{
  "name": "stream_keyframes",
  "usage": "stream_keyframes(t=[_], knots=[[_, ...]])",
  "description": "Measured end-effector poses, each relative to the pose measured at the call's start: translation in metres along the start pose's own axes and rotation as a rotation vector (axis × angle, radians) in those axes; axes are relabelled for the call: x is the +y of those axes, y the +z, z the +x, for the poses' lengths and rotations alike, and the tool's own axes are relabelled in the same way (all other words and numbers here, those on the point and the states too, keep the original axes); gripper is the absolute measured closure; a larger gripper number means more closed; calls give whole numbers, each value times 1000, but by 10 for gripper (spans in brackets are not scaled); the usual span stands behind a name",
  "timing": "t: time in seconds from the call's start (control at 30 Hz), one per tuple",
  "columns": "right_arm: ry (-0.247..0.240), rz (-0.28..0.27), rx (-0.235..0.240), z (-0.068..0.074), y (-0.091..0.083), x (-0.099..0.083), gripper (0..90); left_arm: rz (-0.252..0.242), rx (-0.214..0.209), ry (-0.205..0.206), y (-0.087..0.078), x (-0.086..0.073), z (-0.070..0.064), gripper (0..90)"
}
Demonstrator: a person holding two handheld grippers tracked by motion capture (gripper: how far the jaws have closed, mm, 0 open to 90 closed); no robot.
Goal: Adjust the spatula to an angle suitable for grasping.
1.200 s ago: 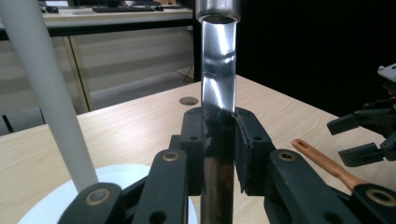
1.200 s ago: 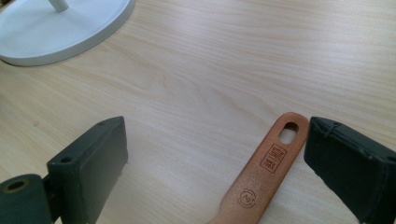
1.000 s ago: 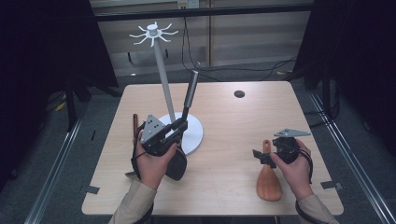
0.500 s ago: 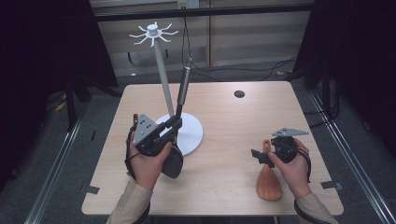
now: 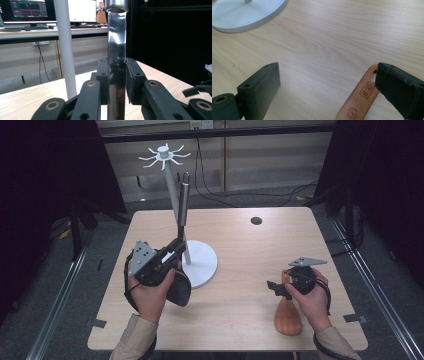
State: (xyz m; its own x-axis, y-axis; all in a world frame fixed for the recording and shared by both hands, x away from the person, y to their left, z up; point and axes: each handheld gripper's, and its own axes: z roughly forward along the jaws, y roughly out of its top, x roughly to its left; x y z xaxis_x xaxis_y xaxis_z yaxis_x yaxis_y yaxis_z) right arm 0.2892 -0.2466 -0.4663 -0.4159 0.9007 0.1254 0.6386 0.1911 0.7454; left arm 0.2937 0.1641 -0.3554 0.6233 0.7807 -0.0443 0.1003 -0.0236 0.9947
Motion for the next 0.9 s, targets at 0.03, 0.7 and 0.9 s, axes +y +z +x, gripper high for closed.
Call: stream_keyframes(t=[0.03,0.7,0.9], knots=[[3,3,2,0,0,0,56,5,-5,5,-1,1,1,756],[4,-6,1,0,1,2,56,-33,44,21,-12,9,8,756],[-4,-5,4,1,3,3,56,-55,62,24,-16,11,10,755]])
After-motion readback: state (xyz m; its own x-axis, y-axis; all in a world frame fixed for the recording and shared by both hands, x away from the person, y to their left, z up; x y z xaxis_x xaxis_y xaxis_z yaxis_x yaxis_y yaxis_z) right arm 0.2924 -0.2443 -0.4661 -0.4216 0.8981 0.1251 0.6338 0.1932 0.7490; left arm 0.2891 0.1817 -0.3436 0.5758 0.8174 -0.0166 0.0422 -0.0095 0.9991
